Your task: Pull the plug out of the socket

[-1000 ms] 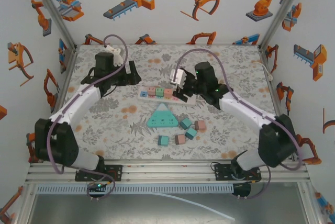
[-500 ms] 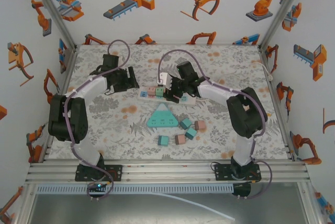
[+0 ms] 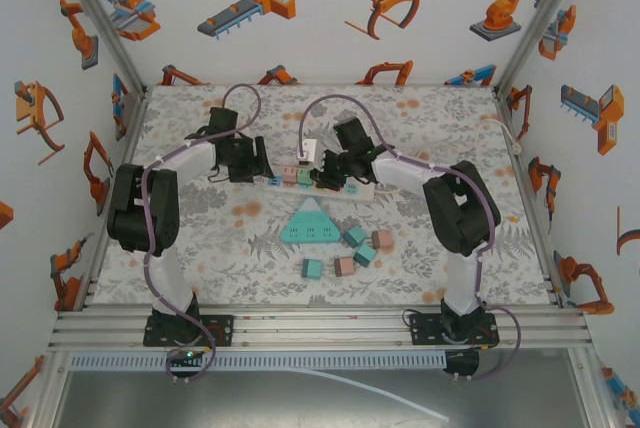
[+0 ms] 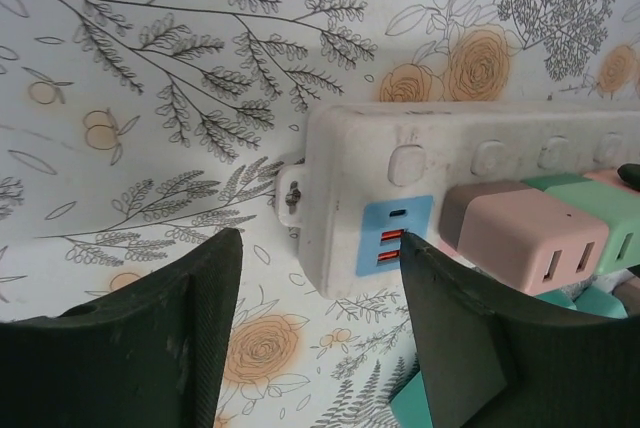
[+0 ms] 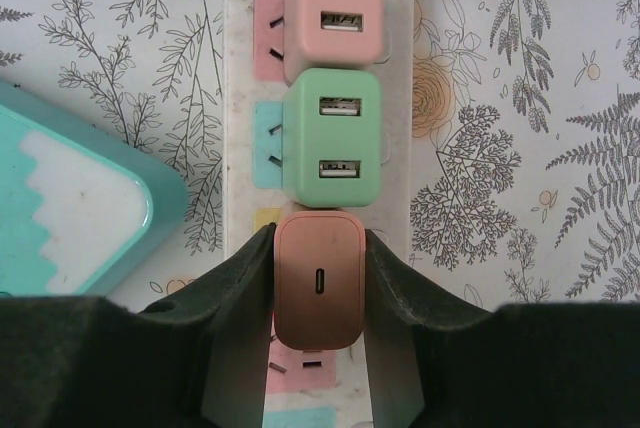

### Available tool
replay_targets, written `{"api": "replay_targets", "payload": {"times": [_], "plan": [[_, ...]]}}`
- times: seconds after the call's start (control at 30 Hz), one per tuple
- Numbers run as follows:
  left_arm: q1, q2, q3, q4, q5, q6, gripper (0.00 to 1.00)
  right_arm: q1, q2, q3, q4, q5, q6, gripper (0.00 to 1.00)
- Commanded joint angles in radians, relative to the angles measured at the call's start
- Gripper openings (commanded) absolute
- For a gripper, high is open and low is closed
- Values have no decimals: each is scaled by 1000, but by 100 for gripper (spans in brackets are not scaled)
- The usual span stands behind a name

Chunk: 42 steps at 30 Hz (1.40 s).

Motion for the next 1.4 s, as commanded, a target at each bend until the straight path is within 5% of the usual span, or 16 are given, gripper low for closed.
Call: {"api": "replay_targets", "payload": {"times": [0.0, 0.3, 0.73, 1.37], "plan": [[-8, 24, 34, -36, 36, 25, 61, 6, -2, 13, -29, -30, -9, 35], [-8, 54, 34, -72, -22, 27, 59, 6, -9, 15, -43, -39, -8, 34], [-35, 111, 27, -142, -73, 85, 56, 6, -9, 78, -106, -83, -8, 17], [-57, 148, 3, -179, -171, 84, 56, 6, -38, 99, -103, -99, 5, 8]]}}
